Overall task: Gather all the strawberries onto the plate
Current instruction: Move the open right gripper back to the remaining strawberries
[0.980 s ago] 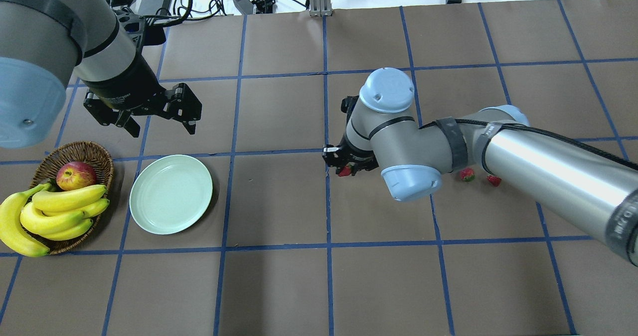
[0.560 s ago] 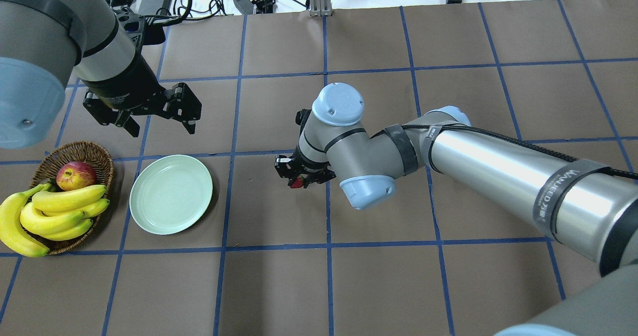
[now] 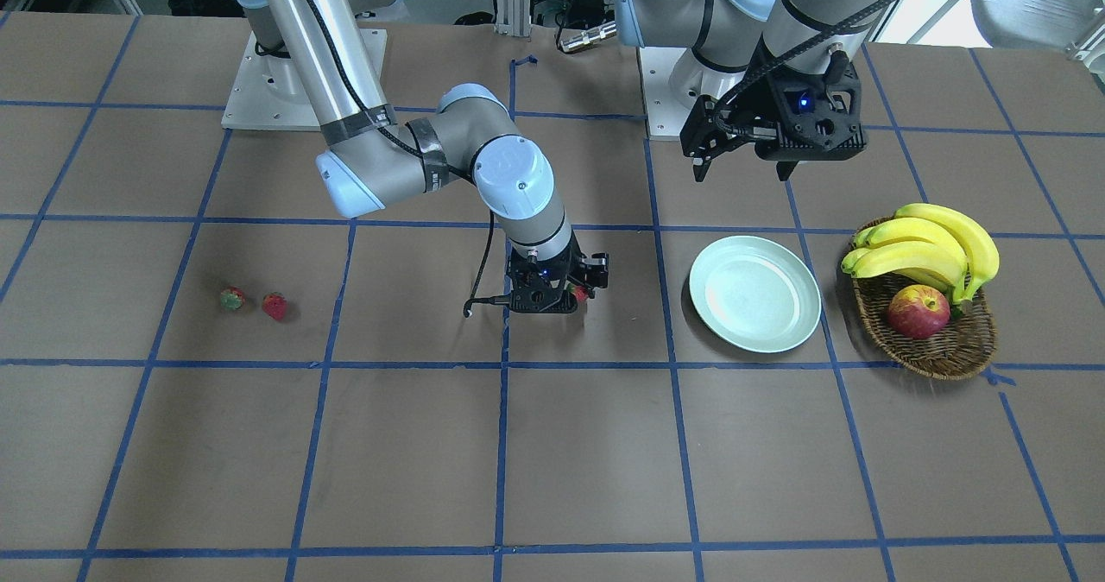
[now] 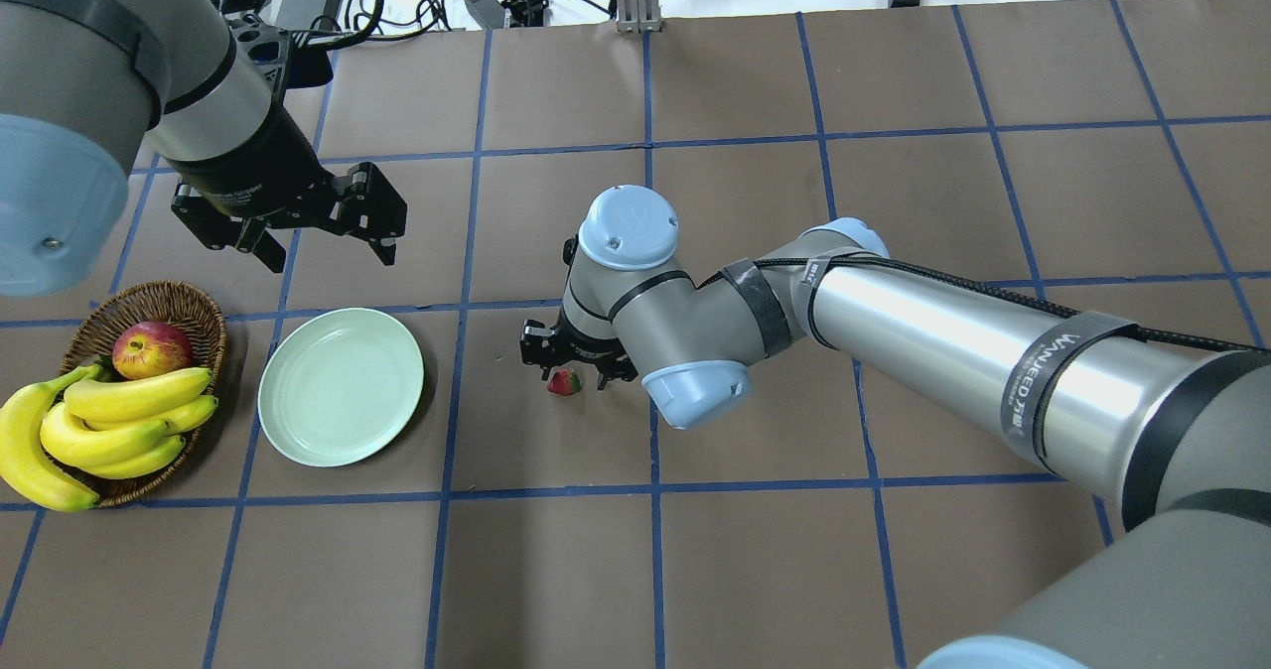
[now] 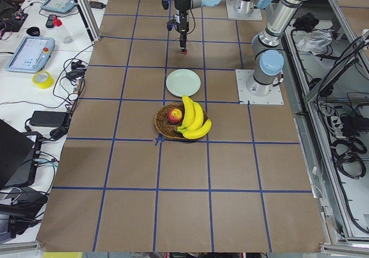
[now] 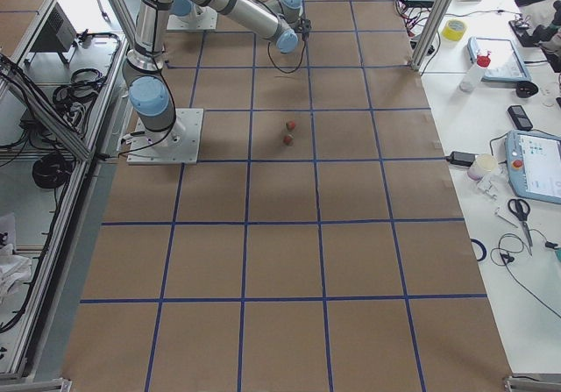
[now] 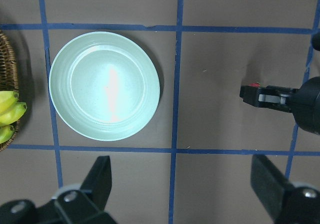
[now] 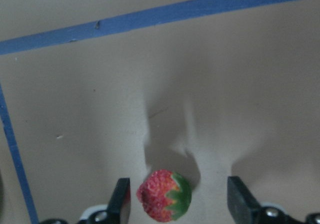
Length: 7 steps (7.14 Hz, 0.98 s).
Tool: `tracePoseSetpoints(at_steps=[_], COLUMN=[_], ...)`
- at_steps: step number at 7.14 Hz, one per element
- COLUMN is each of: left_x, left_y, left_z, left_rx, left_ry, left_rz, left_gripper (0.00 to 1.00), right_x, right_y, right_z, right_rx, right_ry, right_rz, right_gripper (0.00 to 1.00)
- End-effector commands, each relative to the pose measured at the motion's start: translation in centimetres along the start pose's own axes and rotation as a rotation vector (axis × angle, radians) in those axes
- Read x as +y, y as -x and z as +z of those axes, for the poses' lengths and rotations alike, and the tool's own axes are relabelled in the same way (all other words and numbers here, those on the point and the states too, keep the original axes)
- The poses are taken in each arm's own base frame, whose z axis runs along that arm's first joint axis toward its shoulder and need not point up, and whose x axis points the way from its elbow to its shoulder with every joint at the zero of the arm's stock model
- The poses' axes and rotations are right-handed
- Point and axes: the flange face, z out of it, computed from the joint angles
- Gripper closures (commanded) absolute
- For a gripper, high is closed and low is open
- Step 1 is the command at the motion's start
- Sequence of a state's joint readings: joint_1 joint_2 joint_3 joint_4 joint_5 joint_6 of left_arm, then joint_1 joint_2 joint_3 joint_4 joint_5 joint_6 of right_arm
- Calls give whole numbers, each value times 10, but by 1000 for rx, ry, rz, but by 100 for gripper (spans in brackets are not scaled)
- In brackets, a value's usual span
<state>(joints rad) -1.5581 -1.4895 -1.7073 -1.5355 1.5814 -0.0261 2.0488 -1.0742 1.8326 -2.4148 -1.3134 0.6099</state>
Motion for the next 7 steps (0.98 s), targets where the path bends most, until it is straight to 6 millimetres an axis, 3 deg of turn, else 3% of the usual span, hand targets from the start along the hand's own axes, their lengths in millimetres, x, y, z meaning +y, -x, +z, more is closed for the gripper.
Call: tracePoseSetpoints(at_steps=[1,2,4,6,7], left_x=[1,1,1,0,0], left_y=[0,0,0,0,0], left_z=[-1,0,0,1,1], left_rx=[3,3,1,1,1], left_ry=[-2,0,0,2,2], left_rz=[0,0,0,0,0], left_gripper=[0,0,0,0,0], right_x=[-8,-27,-53,-74,-84], right_y=[-12,-41,-123,-196,-221], right_z=[-29,-57,-98,-114,-118], right_rx=[40,53,91,179,191], right_ry=[-68,-106,-142,-160,-148], right_rz=[-7,-34,6,-11,-29], right_gripper=[0,0,0,0,0])
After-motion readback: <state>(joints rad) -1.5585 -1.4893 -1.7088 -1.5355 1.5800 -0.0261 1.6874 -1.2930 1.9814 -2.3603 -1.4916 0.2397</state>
